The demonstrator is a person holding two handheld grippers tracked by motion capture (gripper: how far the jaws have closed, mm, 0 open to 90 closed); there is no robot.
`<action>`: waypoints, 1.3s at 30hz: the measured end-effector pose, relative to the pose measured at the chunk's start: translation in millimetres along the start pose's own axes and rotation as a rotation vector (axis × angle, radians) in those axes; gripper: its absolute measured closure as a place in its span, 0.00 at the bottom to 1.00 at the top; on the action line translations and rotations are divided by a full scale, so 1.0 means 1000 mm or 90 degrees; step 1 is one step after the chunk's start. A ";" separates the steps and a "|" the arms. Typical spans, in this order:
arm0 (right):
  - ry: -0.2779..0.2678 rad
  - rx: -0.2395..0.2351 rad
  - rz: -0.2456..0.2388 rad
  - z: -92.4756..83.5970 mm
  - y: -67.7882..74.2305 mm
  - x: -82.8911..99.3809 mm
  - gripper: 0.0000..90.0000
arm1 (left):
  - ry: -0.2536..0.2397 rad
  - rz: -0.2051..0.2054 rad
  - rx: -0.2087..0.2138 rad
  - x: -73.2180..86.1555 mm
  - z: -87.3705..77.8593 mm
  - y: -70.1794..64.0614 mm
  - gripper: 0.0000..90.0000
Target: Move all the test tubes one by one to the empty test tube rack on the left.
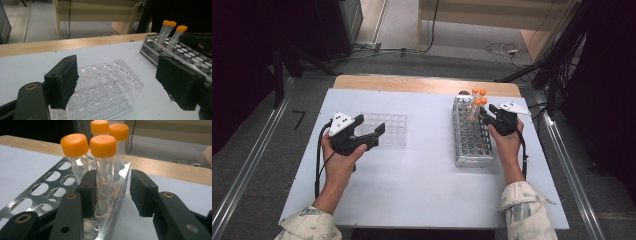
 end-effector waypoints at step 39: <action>-0.032 -0.031 -0.019 0.001 0.002 -0.018 0.80 | 0.021 -0.001 0.005 0.005 0.004 0.000 0.18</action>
Point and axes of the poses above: each handheld gripper's, and its own axes: z roughly forward along the jaws, x roughly out of its underside, y roughly to its left, the point moved 3 cm from there along z, roughly forward along the jaws, and after that the axes turned 1 degree about -x, right-handed, at the moved point
